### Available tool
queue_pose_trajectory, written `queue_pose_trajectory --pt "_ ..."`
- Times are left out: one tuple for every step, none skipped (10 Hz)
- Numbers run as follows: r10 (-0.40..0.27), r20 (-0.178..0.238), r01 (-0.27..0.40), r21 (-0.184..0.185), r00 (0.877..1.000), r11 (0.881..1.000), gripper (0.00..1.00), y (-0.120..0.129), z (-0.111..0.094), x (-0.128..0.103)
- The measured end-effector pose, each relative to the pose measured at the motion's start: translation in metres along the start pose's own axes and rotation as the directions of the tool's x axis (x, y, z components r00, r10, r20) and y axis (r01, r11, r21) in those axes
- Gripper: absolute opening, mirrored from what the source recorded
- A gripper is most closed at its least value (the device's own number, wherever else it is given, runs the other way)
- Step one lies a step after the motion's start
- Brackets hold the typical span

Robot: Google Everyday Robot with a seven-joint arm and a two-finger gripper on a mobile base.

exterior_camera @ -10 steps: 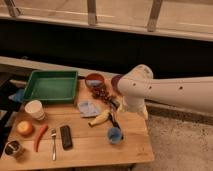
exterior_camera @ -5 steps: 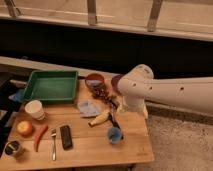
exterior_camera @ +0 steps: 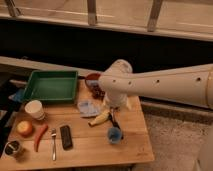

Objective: Place banana in metal cup

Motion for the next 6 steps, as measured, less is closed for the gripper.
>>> queue_pose_trajectory --pt "-0.017 -0.002 0.017 -0.014 1.000 1.000 0.80 0.021 0.003 -0.003" --pt "-0.028 -0.004 0.028 -0.022 1.000 0.999 0.80 0.035 0.005 -0.005" --pt "-0.048 -0.005 0.048 -0.046 0.999 0.998 0.80 0.059 0.009 -0.008" --pt "-0.076 -0.009 0.075 -0.070 0.997 0.995 0.80 0.081 0.013 -0.010" --pt "-0.106 -0.015 0.104 -0.084 0.994 0.991 0.80 0.096 0.016 -0.009" --pt "-0.116 -0.020 0.114 -0.095 0.993 0.989 0.80 0.104 0.017 -0.006"
